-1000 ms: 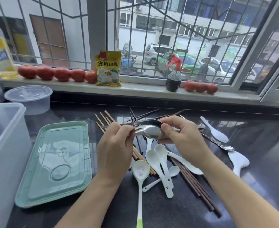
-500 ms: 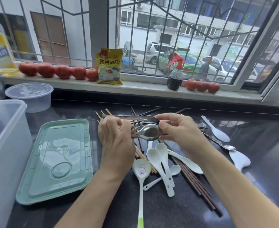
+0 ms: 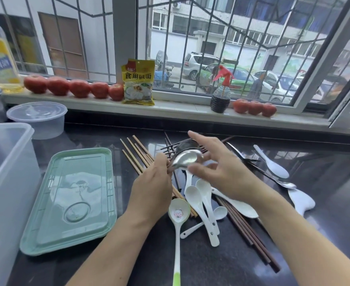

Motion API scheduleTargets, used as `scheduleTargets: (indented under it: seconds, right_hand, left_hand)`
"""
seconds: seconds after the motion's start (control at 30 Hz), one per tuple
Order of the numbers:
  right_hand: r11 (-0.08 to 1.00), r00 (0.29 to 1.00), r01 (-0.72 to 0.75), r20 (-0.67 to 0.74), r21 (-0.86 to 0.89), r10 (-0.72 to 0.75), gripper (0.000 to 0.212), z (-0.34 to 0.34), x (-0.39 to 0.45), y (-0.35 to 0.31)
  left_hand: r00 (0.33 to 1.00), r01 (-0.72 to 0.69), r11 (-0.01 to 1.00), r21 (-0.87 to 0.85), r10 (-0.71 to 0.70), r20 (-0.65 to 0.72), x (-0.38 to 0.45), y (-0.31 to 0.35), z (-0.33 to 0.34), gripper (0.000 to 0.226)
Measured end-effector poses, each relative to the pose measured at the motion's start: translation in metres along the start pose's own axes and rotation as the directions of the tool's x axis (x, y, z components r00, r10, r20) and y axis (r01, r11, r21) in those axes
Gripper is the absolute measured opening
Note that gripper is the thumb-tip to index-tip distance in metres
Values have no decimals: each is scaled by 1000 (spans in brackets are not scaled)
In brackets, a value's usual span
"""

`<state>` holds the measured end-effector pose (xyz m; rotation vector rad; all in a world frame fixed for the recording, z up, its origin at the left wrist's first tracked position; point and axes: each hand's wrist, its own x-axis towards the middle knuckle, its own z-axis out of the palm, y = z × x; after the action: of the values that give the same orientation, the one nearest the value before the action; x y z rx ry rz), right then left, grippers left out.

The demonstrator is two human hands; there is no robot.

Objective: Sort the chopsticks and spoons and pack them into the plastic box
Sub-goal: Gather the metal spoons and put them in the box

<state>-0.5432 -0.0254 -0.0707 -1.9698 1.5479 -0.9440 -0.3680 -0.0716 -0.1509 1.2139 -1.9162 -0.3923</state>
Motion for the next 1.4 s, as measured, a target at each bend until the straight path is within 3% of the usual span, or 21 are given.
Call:
scheduleTargets:
  seconds: [0.07, 0.13, 0.2, 0.27, 0.33, 0.37, 0.4, 0.43, 0.5, 0.6, 0.7, 0.8, 1.0, 1.13, 1.23, 1.33, 1.4]
  right_hand:
    - [905, 969, 242, 32, -349, -246, 72, 5, 0, 9]
    - [704, 872, 366, -40, -608, -488, 49, 9, 4, 19]
    - [577, 712, 361, -183, -733, -678, 22, 7, 7, 20]
    - [554, 560, 324, -317, -767, -766, 15, -4, 7, 14]
    - [675, 504, 281, -493, -682, -709, 15, -24, 8, 7]
    - [770, 544, 268, -568, -580, -617, 18, -34, 9, 3]
    - [850, 628, 251, -590, -464, -508, 21, -43, 10, 1]
    - [894, 724, 219, -549, -391, -418, 24, -48, 11, 0]
    - [889, 868, 177, -358, -423, -343, 30, -51, 10, -1]
    - [847, 968, 166, -82, -505, -239, 42, -42, 8, -5]
    - [797, 975, 191, 19, -572, -221, 45, -27, 16, -11]
    - [766, 968, 184, -22, -616, -250, 46, -8, 28, -12]
    - [802, 988, 30, -103, -596, -114, 48, 12, 39, -3]
    - [903, 987, -41, -159, -428, -31, 22, 11, 41, 1]
    - [940, 984, -85, -174, -330, 28, 14, 18, 39, 7]
    - [959, 988, -135, -108, -250, 111, 28, 19, 35, 24]
    - [941, 954, -234, -244, -244, 174, 38, -2, 40, 53]
  left_hand:
    - [997, 59, 993, -99, -54, 51, 0, 0, -5, 20]
    - [992, 81, 983, -165, -62, 113, -1, 1, -8, 21]
    - [982, 121, 968, -219, -85, 166, -3, 1, -7, 22]
    - [974, 180, 956, -231, -141, 175, -2, -1, -4, 21]
    - [961, 265, 914, -308, -223, 165, 3, -5, -3, 15]
    - [946, 321, 865, -387, -274, 172, 6, -7, -4, 8]
    - [926, 378, 798, -470, -326, 192, 8, -8, -5, 3]
    - [909, 415, 741, -527, -359, 212, 10, -9, -6, 12]
    - [882, 471, 672, -572, -374, 286, 12, -11, -8, 20]
    - [805, 592, 497, -635, -400, 437, 13, -6, -14, 24]
    - [758, 650, 390, -652, -391, 521, 12, 0, -20, 19]
    - [740, 669, 309, -676, -369, 563, 11, 4, -20, 26]
    - [830, 544, 467, -697, -174, 531, 8, 5, -14, 15]
    - [829, 531, 449, -718, -101, 550, 2, 8, -14, 15]
    - [791, 590, 420, -690, -131, 597, 2, 8, -14, 15]
    - [792, 588, 530, -611, -222, 569, 5, 2, -7, 21]
    - [798, 589, 541, -600, -273, 538, 6, 0, -2, 25]
